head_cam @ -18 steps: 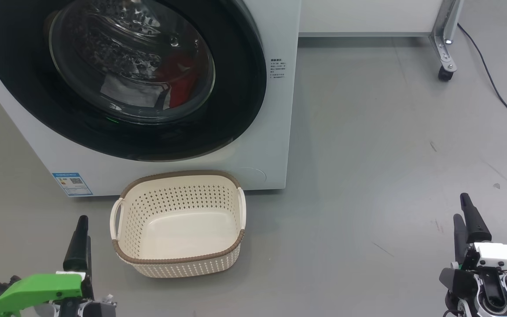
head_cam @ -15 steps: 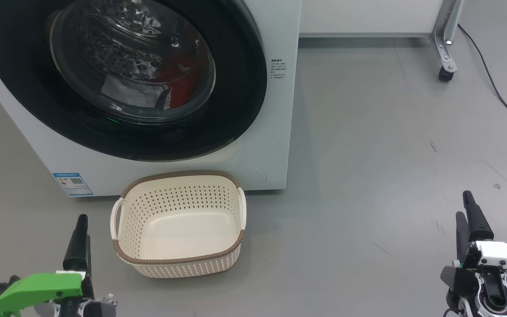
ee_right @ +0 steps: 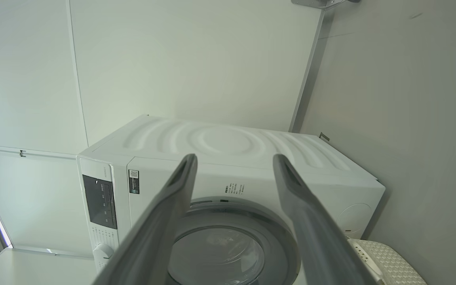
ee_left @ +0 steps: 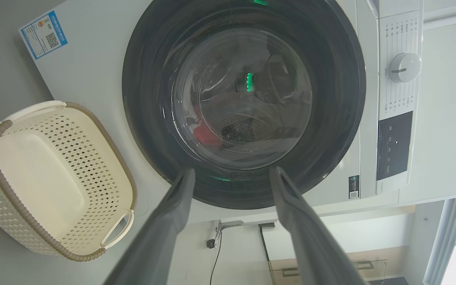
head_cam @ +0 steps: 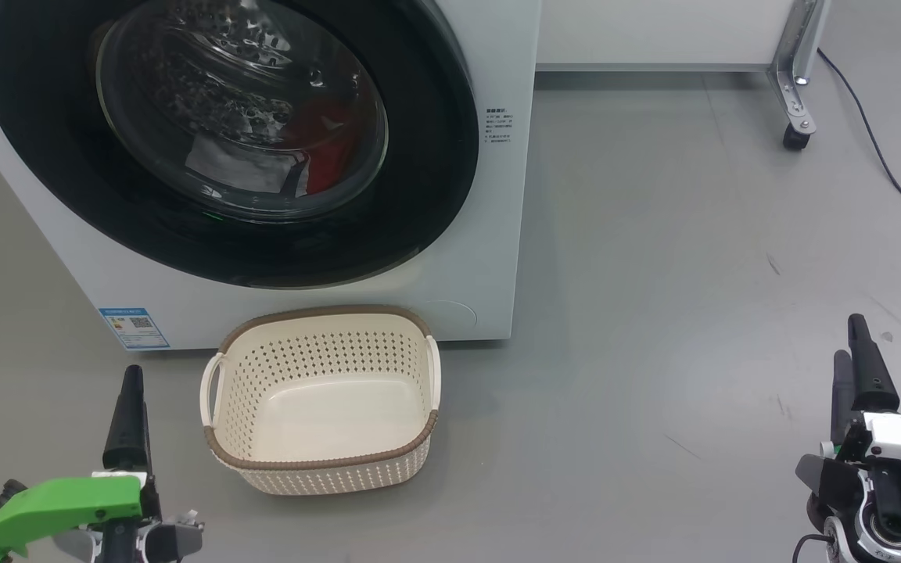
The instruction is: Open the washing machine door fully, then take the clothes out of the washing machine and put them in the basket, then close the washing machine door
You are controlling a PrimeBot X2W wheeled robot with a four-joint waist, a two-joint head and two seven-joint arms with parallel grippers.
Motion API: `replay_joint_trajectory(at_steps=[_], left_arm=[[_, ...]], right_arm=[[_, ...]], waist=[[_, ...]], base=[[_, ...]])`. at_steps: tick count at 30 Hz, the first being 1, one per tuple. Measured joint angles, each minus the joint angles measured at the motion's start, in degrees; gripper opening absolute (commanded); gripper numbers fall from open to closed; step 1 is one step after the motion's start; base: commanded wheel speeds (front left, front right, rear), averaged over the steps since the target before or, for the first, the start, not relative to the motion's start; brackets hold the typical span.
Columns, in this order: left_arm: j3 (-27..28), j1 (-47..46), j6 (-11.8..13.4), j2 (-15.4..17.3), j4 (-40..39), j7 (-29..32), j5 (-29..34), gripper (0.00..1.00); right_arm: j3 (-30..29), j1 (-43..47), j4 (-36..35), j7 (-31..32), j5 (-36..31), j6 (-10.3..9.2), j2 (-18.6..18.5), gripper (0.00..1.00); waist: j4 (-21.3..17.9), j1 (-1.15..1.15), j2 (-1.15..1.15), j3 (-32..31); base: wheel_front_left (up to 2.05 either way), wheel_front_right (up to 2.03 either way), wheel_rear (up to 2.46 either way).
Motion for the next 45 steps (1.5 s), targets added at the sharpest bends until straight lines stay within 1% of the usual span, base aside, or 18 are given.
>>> replay_joint_trajectory(at_steps=[2,6,8,10,13,14,16,23,29,30,32,34,36,42,45], left_arm=[[0.1,0.0,0.0,0.0,-0.7,-0.1,0.8,1.00],[0.1,-0.6,0.0,0.0,-1.8,-1.1,2.6,1.00],[0.1,-0.6,0.0,0.0,-2.4,-1.4,3.9,1.00],[0.1,-0.6,0.0,0.0,-2.4,-1.9,6.3,1.00],[-0.1,-0.6,0.0,0.0,-2.8,-2.5,7.9,1.00],[-0.1,-0.6,0.0,0.1,-3.0,-2.6,9.2,1.00],[-0.4,-0.6,0.0,0.1,-3.3,-3.1,11.3,1.00],[-1.7,-0.6,0.0,0.1,-4.7,-4.6,20.6,1.00],[-3.2,-0.6,0.0,0.1,-5.4,-5.6,26.5,1.00],[-3.5,-0.6,0.0,0.1,-5.6,-5.9,28.0,1.00],[-4.3,-0.6,0.0,0.4,-5.8,-6.1,30.9,1.00],[-5.0,-0.6,0.1,1.1,-6.0,-6.6,34.8,1.00],[-5.8,-0.6,0.1,1.7,-6.3,-6.9,38.1,1.00],[-8.0,-0.6,0.8,1.7,-6.5,-8.1,45.9,1.00],[-8.8,-0.6,1.3,1.7,-6.5,-8.7,49.8,1.00]], right_arm=[[0.0,0.0,-0.6,-0.5,-0.1,0.00,0.0,1.00],[0.0,0.0,-1.8,-1.4,-2.6,-0.08,-0.1,1.00],[0.1,0.0,-2.4,-1.8,-4.5,-0.54,-0.1,1.00],[0.4,0.0,-3.1,-2.3,-7.0,-0.55,-0.2,1.00],[1.7,0.1,-3.7,-2.9,-9.3,-0.62,-0.6,1.00],[1.9,0.2,-3.8,-3.0,-10.1,-0.71,-0.6,1.00],[2.1,0.3,-4.2,-3.5,-11.7,-1.54,-0.7,1.00],[2.4,0.4,-5.6,-4.7,-17.2,-2.88,-1.0,1.00],[3.1,0.5,-6.9,-6.1,-25.0,-3.68,-2.4,1.00],[3.4,0.5,-7.1,-6.3,-26.0,-4.12,-2.4,1.00],[3.9,0.6,-7.3,-6.7,-27.8,-4.16,-2.3,1.00],[4.2,0.7,-7.5,-7.1,-29.6,-4.94,-2.4,1.00],[4.6,1.1,-7.7,-7.5,-31.3,-5.20,-2.4,1.00],[5.9,1.5,-8.0,-8.6,-35.8,-6.56,-2.3,1.00],[7.1,1.5,-8.1,-9.4,-39.4,-6.70,-2.9,1.00]], waist=[[0.1,0.00,0.00,0.0],[0.2,0.00,0.00,-0.1],[0.3,0.00,0.00,-0.2],[0.4,0.00,0.00,-0.2],[0.6,0.00,0.00,-0.3],[0.6,0.00,0.00,-0.3],[0.7,0.00,0.00,-0.3],[0.9,0.00,0.00,-0.2],[0.9,0.00,0.00,-0.1],[0.9,0.00,0.00,0.0],[1.0,0.00,0.00,0.0],[1.0,0.00,0.00,0.0],[1.0,0.00,0.00,0.1],[1.1,0.00,0.00,0.1],[1.2,0.00,0.00,0.2]], base=[[0.00,0.00,0.00],[0.00,0.00,0.00],[0.00,0.00,0.00],[0.00,0.00,0.00],[0.00,0.00,0.00],[0.00,0.00,0.00],[0.00,0.00,0.00],[0.00,0.00,0.00],[0.00,0.00,0.00],[0.00,0.00,0.00],[0.00,0.00,0.00],[0.00,0.00,0.00],[0.00,0.00,0.00],[0.00,0.00,0.00],[0.00,0.00,0.00]])
